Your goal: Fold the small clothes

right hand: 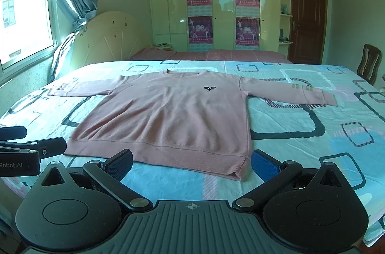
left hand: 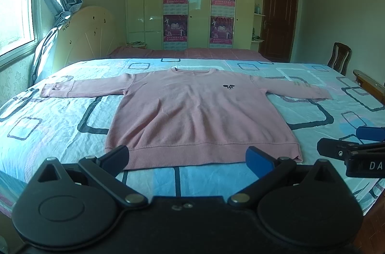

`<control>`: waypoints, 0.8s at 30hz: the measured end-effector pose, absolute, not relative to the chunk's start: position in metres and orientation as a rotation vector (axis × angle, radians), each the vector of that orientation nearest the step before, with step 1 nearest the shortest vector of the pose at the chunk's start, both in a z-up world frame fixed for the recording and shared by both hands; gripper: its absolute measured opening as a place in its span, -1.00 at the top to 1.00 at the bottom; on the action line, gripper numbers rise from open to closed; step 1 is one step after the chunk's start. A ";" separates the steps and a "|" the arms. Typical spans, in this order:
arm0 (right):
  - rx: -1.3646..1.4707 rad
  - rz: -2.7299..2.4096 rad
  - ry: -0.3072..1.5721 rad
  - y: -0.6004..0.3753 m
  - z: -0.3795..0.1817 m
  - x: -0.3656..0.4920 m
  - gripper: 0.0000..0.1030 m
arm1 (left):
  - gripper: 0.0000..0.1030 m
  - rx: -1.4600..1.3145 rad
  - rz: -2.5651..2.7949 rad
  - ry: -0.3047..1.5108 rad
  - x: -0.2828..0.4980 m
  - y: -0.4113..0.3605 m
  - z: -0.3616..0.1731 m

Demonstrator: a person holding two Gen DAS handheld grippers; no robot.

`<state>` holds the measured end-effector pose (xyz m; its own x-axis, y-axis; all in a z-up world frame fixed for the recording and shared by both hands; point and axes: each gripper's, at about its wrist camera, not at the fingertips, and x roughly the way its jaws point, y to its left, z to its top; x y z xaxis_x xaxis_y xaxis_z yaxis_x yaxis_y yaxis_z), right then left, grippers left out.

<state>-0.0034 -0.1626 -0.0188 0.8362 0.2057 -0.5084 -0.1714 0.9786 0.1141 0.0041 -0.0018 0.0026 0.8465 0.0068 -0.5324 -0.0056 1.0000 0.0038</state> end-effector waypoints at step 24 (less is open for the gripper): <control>0.062 0.207 0.547 -0.165 -0.019 -0.001 -1.00 | -0.99 0.001 0.019 0.564 0.000 -0.007 0.004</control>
<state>-0.0012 -0.1650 -0.0189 0.8340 0.2117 -0.5095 -0.1787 0.9773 0.1135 0.0004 -0.0069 0.0042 0.8449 0.0179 -0.5346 -0.0174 0.9998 0.0061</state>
